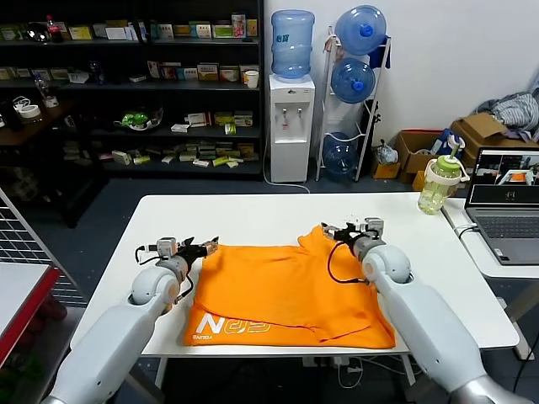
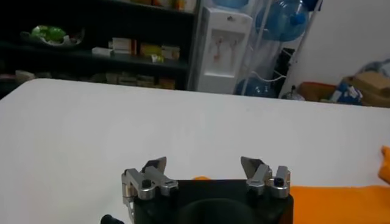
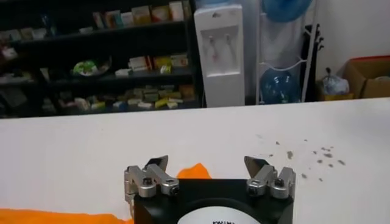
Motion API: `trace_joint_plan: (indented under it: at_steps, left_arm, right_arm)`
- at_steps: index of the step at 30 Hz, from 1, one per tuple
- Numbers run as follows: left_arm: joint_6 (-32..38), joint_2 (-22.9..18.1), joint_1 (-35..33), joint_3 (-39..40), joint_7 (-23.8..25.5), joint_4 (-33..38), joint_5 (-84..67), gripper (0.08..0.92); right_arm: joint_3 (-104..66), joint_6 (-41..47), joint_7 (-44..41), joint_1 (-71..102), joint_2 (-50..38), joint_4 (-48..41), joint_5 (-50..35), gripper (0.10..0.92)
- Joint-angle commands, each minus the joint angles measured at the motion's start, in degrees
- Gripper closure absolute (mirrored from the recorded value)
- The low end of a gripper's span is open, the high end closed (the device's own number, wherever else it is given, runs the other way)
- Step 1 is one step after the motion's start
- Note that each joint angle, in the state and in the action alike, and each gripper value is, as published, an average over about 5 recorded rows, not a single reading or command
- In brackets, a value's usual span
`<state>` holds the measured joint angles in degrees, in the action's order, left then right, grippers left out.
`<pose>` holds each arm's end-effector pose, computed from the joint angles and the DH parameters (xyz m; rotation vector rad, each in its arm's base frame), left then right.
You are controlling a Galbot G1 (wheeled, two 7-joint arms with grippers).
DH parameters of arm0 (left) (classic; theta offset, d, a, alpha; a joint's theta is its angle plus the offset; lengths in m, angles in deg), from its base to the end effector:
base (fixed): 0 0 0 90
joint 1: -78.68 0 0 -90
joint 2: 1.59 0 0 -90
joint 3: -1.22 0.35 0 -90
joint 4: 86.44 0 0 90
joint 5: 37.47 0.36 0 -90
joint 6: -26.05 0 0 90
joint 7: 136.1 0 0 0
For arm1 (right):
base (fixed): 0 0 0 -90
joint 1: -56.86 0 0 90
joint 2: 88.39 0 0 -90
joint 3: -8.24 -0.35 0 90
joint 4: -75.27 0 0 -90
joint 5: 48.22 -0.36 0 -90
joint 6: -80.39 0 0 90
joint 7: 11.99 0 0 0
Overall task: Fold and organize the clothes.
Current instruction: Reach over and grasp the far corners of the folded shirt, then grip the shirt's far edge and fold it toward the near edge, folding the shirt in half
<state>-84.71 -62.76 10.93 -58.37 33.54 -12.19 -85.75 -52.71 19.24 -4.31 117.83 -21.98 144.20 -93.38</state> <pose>0.4571 0.0622 -0.3281 -0.1952 -2.6078 0.1352 0.5017 -0.0424 -0.2987 0.2443 -2.5433 -0.1259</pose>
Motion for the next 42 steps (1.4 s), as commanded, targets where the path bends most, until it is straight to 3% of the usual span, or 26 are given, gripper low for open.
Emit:
trace_joint_plan:
  at_steps: [1, 12, 18, 30, 36, 42]
  left_arm:
    - [-3.24, -2.74, 8.17, 5.11, 1.07, -9.59, 0.19, 0.177]
    - [-4.35, -2.31, 6.90, 6.17, 0.69, -8.95, 1.01, 0.177]
    - [-4.31, -2.31, 6.26, 6.57, 0.13, -8.73, 2.12, 0.217]
    - [-3.20, -1.32, 4.49, 5.86, -0.63, -5.54, 0.97, 0.544]
    - [-2.46, -0.31, 2.34, 4.60, -2.17, -0.68, 0.86, 0.717]
    - [-2.41, 2.18, -1.89, 2.62, -4.01, 8.21, -0.03, 0.880]
  right_arm:
    - [4.57, 3.12, -2.08, -7.22, 4.04, -11.36, 0.61, 0.203]
    - [4.26, 4.21, -3.16, -6.90, 4.49, -14.01, 2.02, 0.208]
    - [4.47, 5.53, -3.52, -6.66, 4.57, -14.18, 2.18, 0.346]
    - [4.58, 3.24, -3.45, -6.09, 4.04, -11.63, 0.66, 0.692]
    - [3.14, 0.26, -2.81, -3.66, 1.78, -4.45, -1.62, 0.863]
    - [1.22, 0.72, -0.10, 1.14, -3.14, 6.86, -4.36, 0.901]
